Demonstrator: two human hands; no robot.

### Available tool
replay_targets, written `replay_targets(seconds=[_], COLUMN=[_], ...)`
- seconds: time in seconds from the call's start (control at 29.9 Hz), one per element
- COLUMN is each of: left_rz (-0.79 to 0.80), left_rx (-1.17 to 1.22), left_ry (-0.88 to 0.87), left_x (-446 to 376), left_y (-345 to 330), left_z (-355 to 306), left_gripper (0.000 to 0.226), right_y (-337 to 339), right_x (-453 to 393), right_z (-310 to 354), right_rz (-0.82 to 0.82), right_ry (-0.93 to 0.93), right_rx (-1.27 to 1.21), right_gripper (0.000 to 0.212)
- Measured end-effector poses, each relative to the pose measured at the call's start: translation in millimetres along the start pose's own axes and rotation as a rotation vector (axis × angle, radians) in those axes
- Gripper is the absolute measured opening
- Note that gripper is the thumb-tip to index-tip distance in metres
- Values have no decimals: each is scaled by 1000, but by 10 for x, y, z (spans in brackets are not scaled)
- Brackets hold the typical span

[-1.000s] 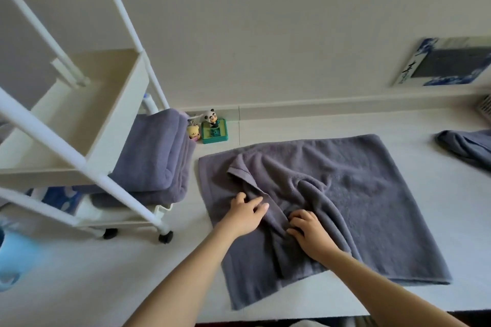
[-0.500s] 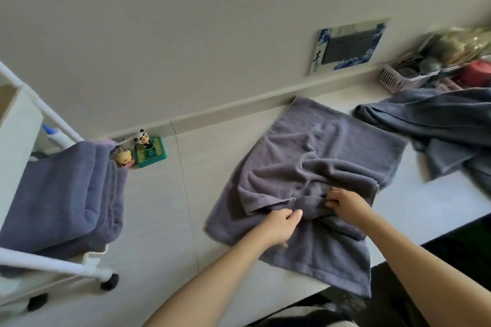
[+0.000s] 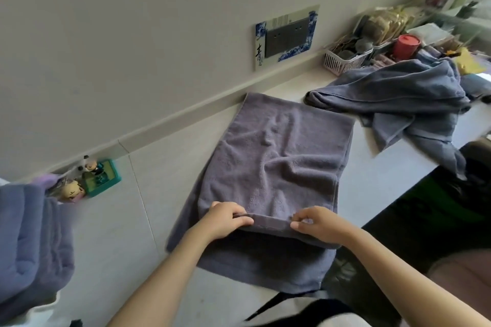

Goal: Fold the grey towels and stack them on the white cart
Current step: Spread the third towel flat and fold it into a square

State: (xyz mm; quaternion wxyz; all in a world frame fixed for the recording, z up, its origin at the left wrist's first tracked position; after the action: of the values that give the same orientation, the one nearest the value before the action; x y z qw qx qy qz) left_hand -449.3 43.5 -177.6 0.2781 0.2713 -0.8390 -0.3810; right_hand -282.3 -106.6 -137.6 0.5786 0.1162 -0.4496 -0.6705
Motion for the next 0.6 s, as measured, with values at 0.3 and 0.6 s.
replay_targets(seconds=[0.3, 0.6], left_rz=[100, -159], left_rx=[-277, -457], left_ry=[25, 28], left_x=[153, -106], left_y=[-73, 55], left_z=[96, 21], left_gripper=[58, 59], right_y=[-240, -304], right_x=[-181, -256], right_z=[-193, -654], right_rz=[-311, -390], right_ry=[-65, -227], right_rx=[216, 296], right_gripper=[41, 57])
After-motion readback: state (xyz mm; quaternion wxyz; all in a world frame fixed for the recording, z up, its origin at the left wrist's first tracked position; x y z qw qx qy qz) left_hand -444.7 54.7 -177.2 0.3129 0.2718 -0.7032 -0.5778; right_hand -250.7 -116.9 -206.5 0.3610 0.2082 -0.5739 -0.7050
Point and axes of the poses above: each hand's wrist, its own x-axis away from the middle knuckle, its own y-axis out of the back of the hand, z = x × y, the point moved 7 cm from there along -x, towards the middle knuckle, and after that the axes turned 14 degrees about -z, right-handed, at the moved point
